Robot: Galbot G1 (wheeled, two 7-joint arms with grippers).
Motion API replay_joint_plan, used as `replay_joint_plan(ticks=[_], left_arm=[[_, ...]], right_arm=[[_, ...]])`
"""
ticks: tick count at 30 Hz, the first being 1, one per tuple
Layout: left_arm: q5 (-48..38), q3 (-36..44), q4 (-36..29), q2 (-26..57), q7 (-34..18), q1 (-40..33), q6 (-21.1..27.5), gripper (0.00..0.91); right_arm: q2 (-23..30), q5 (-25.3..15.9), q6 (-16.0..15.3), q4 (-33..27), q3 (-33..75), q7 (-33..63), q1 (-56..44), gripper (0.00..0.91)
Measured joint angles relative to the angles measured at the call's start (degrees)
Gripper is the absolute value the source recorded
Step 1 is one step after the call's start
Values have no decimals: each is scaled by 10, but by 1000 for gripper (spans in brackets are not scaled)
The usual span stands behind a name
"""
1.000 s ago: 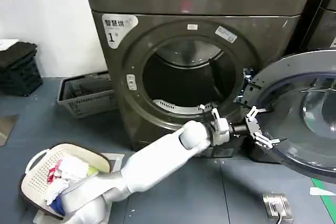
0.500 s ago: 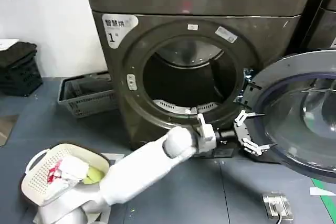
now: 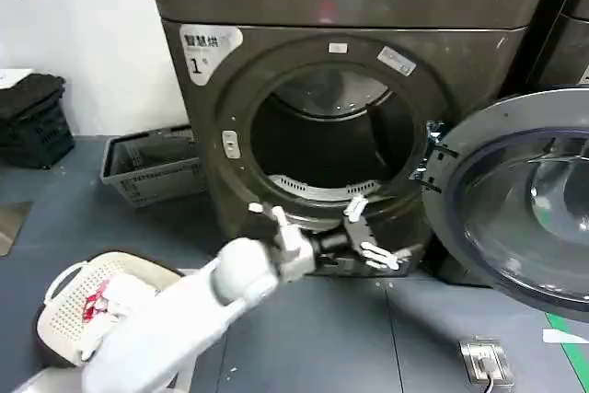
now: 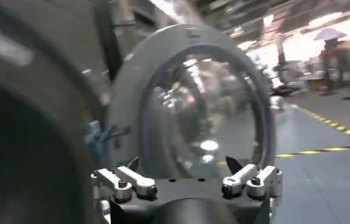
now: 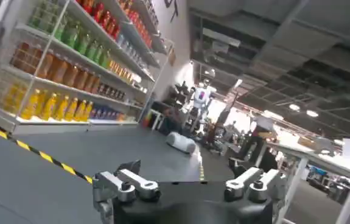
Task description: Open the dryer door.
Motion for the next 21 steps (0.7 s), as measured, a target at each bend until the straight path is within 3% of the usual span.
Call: replay_joint_plan(ticks=[8, 14, 21], left_arm=[[-31, -158, -99, 95, -67, 153, 97, 907], [-83, -281, -153, 129, -106, 276, 141, 907], [-181, -398, -193, 137, -228, 374, 241, 907]], right_arm=[[0, -4, 1, -18, 6, 20, 5, 907], [0, -24, 22, -46, 19, 32, 9, 907], [0, -21, 29, -83, 26, 47, 8, 907]])
